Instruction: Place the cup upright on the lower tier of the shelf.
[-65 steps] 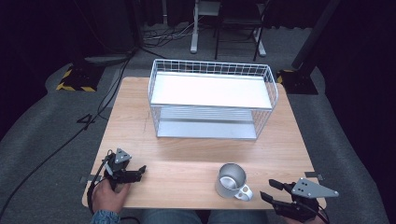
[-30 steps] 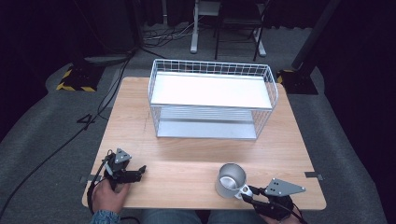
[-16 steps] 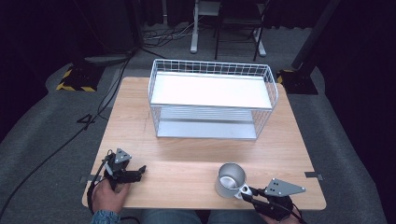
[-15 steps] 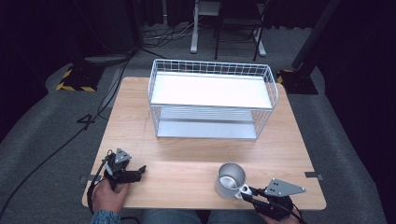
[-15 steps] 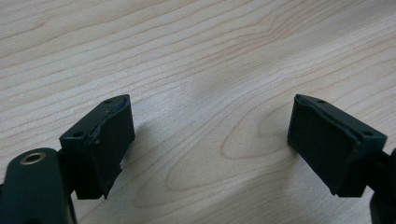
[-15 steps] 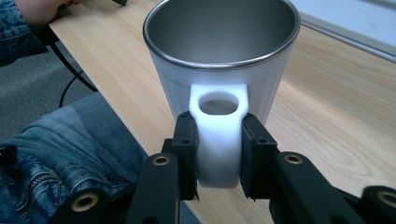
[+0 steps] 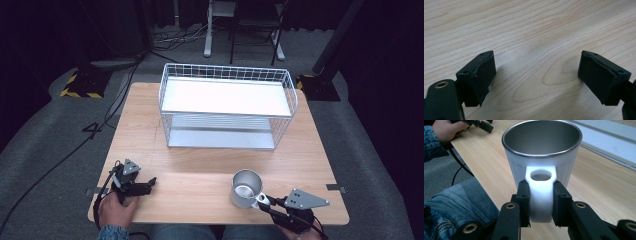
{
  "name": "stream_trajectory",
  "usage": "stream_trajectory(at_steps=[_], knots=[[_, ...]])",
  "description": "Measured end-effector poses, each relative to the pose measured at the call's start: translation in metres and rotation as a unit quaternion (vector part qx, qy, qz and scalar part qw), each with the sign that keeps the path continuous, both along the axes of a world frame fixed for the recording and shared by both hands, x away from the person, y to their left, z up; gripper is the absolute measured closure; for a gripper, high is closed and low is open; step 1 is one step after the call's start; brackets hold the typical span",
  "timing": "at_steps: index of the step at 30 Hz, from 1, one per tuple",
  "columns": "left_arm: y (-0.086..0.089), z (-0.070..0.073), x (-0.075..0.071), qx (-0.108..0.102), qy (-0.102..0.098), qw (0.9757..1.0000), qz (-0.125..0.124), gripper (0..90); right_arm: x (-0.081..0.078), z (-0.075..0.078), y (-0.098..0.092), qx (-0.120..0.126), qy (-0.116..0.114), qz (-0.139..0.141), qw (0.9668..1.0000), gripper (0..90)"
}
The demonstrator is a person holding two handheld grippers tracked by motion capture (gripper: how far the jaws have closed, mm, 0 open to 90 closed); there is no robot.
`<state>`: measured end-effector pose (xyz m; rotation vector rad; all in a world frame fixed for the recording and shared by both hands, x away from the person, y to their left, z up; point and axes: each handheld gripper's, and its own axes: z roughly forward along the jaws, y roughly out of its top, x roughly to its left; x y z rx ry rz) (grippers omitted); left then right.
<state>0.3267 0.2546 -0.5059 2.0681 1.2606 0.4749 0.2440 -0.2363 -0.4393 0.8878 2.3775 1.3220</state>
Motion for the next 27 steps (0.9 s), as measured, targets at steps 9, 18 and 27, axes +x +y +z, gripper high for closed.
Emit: stream_trajectory(at_steps=[9, 18, 27], knots=[[0.0, 0.0, 0.0, 0.0, 0.0, 1.0, 0.0, 15.0, 0.015, 0.01, 0.003, 0.01, 0.001, -0.001, 0.9999, 71.8], [0.0, 0.0, 0.0, 0.0, 0.0, 1.0, 0.0, 15.0, 0.036, 0.018, 0.008, 0.022, -0.002, -0.01, 0.9997, 71.8], [0.0, 0.0, 0.0, 0.0, 0.0, 1.0, 0.0, 15.0, 0.065, 0.025, 0.01, 0.035, -0.005, -0.033, 0.9988, 71.8]])
